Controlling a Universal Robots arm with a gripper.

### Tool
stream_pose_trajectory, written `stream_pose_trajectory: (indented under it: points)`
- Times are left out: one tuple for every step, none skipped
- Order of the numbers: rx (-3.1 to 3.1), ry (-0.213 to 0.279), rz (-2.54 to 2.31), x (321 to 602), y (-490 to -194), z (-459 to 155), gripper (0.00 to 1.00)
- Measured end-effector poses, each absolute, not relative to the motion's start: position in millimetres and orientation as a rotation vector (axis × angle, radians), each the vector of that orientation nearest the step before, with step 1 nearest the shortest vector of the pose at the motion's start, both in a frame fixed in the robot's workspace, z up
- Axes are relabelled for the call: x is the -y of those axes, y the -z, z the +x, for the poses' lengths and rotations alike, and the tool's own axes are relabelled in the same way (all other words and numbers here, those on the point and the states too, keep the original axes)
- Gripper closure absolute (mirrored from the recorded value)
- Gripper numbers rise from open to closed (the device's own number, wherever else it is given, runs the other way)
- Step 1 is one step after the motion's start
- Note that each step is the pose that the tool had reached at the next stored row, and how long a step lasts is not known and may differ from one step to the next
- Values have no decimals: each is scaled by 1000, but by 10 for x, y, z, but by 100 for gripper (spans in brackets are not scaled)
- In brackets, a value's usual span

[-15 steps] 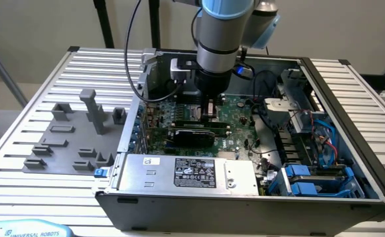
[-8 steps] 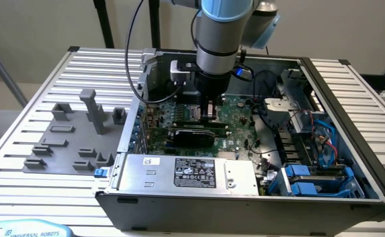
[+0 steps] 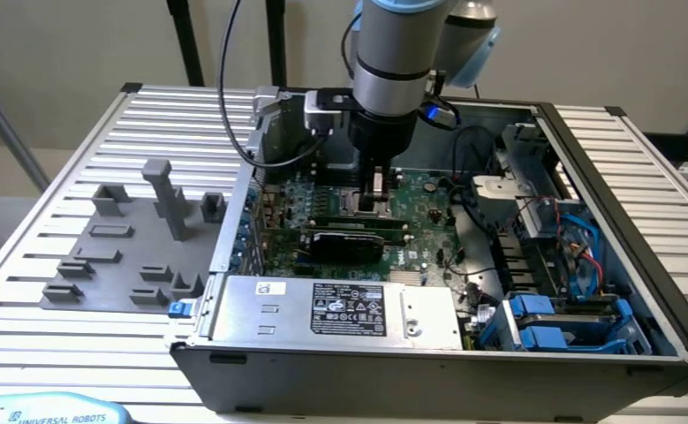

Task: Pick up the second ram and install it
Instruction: 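Press down the second ram until it locks into place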

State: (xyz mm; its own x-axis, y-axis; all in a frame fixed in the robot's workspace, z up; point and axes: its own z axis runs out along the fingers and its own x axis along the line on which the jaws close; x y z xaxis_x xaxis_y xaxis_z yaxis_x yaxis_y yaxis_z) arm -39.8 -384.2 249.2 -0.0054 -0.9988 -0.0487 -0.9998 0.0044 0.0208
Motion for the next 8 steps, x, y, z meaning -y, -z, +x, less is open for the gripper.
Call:
stream_pose_trajectory:
  points:
    - [-2212, -77, -2201, 3842, -2492, -398, 89]
    - [-2212, -77, -2202, 3842, -2492, -398, 89]
    - [-2213, -77, -2201, 3842, -2492, -398, 89]
    - [-2212, -77, -2202, 3842, -2492, -397, 89]
    - [-2212, -77, -2202, 3842, -2492, -397, 89]
    - [-2212, -77, -2202, 3842, -2492, -397, 89]
    - [-2213, -77, -2202, 3842, -2492, -397, 89]
    - [-2213, -77, -2202, 3842, -2492, -397, 89]
